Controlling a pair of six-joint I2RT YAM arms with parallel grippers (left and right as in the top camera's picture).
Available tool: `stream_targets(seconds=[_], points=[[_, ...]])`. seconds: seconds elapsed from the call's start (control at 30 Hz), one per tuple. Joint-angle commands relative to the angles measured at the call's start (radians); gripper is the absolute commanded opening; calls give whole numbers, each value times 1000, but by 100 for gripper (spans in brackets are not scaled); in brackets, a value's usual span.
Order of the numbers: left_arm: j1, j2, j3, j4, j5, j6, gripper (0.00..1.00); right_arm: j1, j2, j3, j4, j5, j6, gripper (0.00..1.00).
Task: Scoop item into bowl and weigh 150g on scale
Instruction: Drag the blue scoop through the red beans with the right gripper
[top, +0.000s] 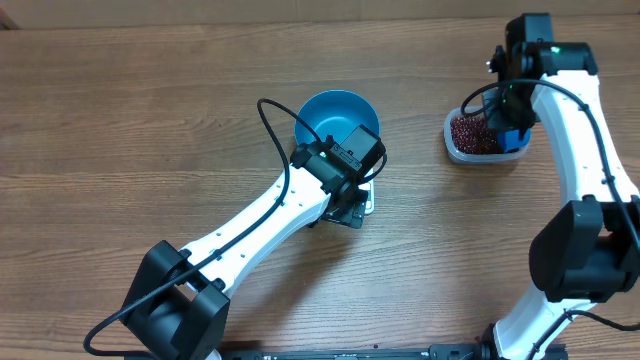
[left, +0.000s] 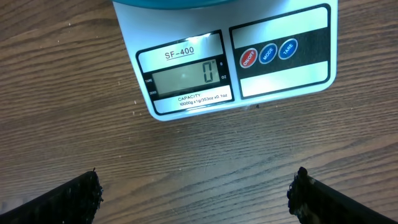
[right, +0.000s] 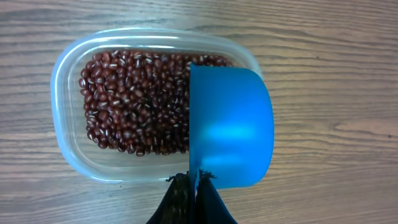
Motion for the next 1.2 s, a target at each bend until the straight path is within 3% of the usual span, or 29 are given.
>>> stream_targets(seconds=[0.0, 0.23, 0.53, 0.9, 1.17], points=[[4, -28, -6, 2, -21, -14, 100, 23, 18, -51, 22, 21, -3, 4], [4, -28, -6, 2, -21, -14, 100, 59, 18, -142, 86, -57, 6, 4], [4, -28, -6, 2, -21, -14, 100, 60, 18, -264, 186, -89, 191, 4], [4, -28, -6, 2, -21, -14, 100, 23, 18, -321, 258, -270, 223, 4], [4, -28, -6, 2, -21, -14, 99, -119, 18, -321, 290, -600, 210, 4]])
